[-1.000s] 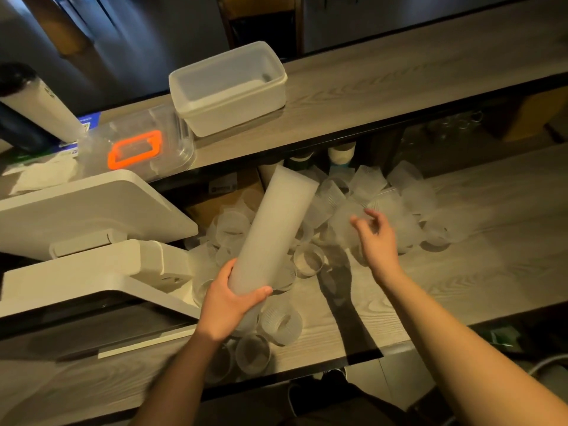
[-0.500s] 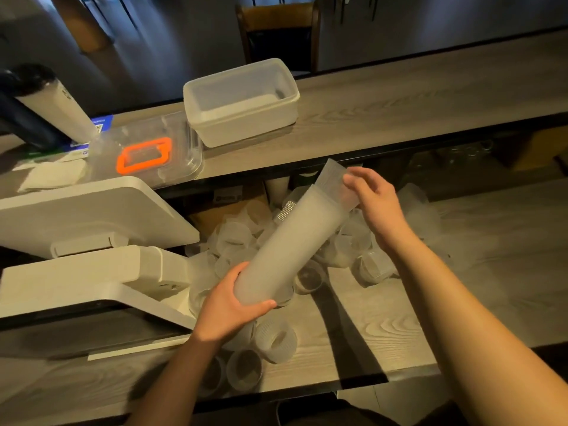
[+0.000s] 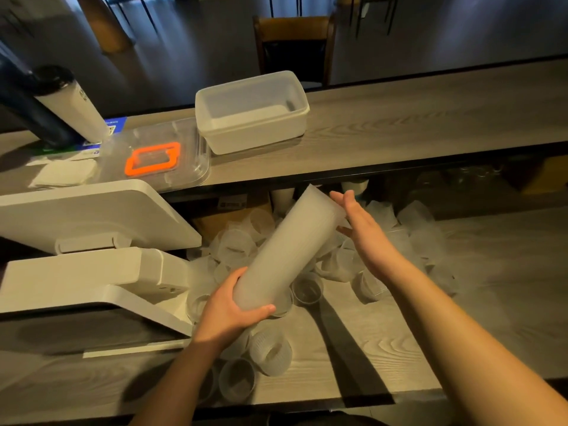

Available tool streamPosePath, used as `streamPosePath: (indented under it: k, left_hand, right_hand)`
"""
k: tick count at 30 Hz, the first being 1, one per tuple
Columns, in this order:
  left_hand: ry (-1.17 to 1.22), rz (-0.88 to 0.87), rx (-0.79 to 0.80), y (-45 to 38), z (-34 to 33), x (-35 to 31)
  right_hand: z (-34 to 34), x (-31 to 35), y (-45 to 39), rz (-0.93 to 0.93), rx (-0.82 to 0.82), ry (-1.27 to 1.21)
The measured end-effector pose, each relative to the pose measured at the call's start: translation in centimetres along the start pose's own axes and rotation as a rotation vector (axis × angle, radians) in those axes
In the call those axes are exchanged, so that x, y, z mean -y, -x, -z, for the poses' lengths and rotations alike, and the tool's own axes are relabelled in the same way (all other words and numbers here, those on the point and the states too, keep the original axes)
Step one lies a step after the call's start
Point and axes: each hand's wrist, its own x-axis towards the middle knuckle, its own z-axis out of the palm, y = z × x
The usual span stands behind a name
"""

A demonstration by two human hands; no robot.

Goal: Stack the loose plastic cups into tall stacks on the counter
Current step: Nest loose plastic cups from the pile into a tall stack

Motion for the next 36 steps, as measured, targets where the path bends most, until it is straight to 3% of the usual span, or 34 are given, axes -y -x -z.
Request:
streamPosePath:
  k: [5, 10, 18, 28, 36]
  left_hand:
    - [0.125, 0.044, -0.067, 0.5, -0.2, -0.3]
    - [0.167, 0.074, -0.125, 0.7, 0.3, -0.1]
    - [0.148, 0.129, -0.124, 1.3, 1.1, 0.0]
    - [0.126, 0.140, -0.129, 2.0, 1.2, 0.1]
    - [0.052, 0.118, -0.131, 1.1, 1.0, 0.3]
  right_hand:
    - [-1.2, -3.8, 0.4, 0.016, -0.249, -0.036]
    - [-2.7, -11.5, 2.0, -0.142, -0.056, 0.362]
    - [-5.2, -17.0, 1.8, -0.199, 0.084, 0.562]
    - [-6.3, -17.2, 1.4, -0.166, 0.033, 0.566]
    - [-2.8, -11.1, 0.9, -0.208, 0.075, 0.417]
